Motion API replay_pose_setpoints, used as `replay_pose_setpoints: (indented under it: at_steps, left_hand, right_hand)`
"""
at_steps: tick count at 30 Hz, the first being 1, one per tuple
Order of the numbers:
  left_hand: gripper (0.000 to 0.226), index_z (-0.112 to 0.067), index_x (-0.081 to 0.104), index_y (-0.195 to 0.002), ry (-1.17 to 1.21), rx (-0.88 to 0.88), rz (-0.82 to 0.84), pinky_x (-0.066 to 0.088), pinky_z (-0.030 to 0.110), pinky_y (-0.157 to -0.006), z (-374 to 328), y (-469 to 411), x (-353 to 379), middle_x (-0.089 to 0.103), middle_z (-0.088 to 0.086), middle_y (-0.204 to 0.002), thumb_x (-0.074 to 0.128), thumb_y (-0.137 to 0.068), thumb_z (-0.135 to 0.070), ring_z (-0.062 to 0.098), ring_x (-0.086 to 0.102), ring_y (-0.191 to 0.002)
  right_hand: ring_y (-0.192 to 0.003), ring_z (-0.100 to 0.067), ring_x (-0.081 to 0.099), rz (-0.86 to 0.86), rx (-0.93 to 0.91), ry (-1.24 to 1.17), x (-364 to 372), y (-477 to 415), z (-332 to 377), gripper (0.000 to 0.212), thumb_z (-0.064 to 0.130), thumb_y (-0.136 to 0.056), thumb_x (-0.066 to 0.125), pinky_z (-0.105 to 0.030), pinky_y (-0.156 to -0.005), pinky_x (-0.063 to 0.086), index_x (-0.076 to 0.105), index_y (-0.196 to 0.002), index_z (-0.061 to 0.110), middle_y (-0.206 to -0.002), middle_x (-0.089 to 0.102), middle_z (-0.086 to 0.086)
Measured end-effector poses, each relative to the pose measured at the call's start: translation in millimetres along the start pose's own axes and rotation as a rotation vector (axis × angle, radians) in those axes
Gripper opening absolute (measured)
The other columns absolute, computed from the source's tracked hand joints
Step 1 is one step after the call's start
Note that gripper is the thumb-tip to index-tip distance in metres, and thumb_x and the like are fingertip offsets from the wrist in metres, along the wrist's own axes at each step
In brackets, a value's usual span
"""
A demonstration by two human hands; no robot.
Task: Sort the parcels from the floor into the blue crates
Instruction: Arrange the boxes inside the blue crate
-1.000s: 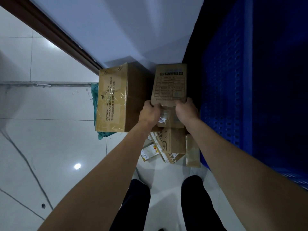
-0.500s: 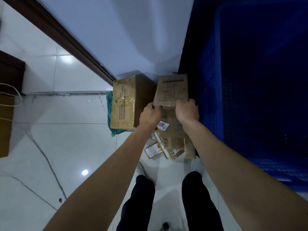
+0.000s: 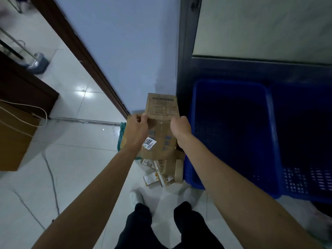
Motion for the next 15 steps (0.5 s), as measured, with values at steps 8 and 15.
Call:
replay_pose_setpoints:
  at_steps: [8, 15]
  left_hand:
    - [0.037, -0.023, 0.060, -0.110, 0.068, 0.137, 0.024, 0.052, 0.050, -0.094, -83, 60, -13, 0.065, -0.002, -0.103, 0.041, -0.096, -0.051, 0.021, 0.061, -0.099]
    - [0.041, -0.022, 0.067, -0.120, -0.006, 0.405, 0.162, 0.049, 0.047, -0.096, -135, 116, 10, 0.067, 0.004, -0.115, 0.030, -0.105, -0.033, 0.026, 0.061, -0.105]
  right_hand:
    - [-0.119, -0.031, 0.053, -0.196, -0.176, 0.062, -87, 71, 49, 0.058, 0.039, -0.101, 0.033, -0.044, -0.102, 0.045, 0.037, -0.149, 0.006, -0.143, 0.049, -0.012]
    - [-0.122, -0.035, 0.049, -0.355, -0.282, 0.112, -155, 126, 35, 0.054, 0.039, -0.103, 0.028, -0.046, -0.104, 0.041, 0.027, -0.156, 0.030, -0.149, 0.042, -0.012]
Point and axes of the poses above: each hand's wrist, its own y-axis away from the middle knuckle, its own x-axis out of the palm, z = x × y, the point moved 7 cm from there along -y, towards the middle knuckle
